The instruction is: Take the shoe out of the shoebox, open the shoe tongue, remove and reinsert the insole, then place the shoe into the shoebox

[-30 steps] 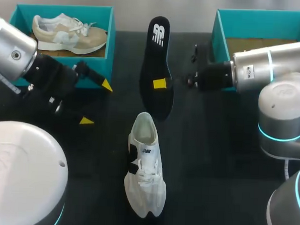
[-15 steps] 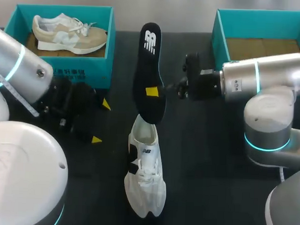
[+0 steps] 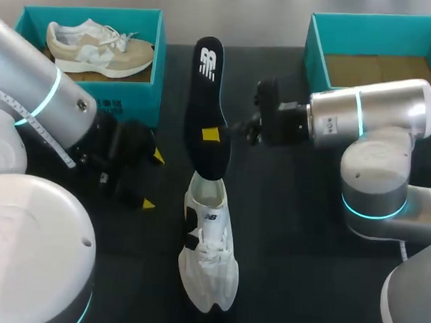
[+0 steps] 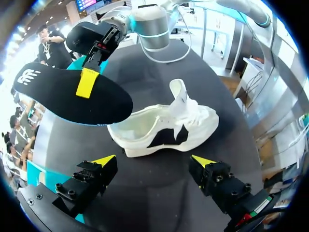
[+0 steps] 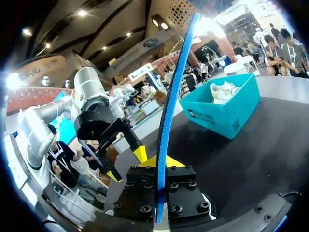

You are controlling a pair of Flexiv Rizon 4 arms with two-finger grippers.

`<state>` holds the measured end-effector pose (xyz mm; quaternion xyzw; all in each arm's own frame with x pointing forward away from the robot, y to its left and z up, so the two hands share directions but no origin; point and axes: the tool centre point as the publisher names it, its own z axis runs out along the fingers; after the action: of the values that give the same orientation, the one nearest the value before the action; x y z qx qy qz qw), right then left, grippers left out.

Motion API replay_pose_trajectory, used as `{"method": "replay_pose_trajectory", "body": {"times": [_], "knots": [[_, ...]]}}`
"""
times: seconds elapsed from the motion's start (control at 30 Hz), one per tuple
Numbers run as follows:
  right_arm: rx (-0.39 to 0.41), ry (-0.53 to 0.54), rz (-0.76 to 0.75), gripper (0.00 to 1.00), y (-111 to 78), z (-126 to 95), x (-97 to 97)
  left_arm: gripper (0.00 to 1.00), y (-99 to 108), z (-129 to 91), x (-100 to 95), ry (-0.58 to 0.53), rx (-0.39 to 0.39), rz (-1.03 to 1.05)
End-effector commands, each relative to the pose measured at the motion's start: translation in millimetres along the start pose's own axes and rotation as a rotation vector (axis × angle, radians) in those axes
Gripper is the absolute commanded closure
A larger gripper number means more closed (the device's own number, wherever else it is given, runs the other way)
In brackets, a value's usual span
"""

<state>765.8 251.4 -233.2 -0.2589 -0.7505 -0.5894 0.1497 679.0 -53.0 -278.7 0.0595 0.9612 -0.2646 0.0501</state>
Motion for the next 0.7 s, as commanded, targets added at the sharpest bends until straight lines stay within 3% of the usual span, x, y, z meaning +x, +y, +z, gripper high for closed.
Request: {"method": "replay_pose_trajectory", "body": {"times": [0.03,0.23,0.6,0.7], "knots": [[-0.059,0.067,-0.018,1.00,-5.0,9.2,-7.4,0.00,3.0,25.1,2.2,-0.020,0.005,0.009],[-0.068,0.102,-0.033,1.00,-7.0,12.1,-7.7,0.00,13.1,36.2,4.3,-0.045,0.002,-0.028],[-0.096,0.126,-0.050,1.00,-12.2,11.9,-7.0,0.00,13.0,36.6,4.6,-0.043,0.012,-0.037],[-0.097,0.147,-0.040,1.00,-15.2,11.7,-14.1,0.00,12.0,49.4,3.2,-0.048,0.007,-0.029]]}}
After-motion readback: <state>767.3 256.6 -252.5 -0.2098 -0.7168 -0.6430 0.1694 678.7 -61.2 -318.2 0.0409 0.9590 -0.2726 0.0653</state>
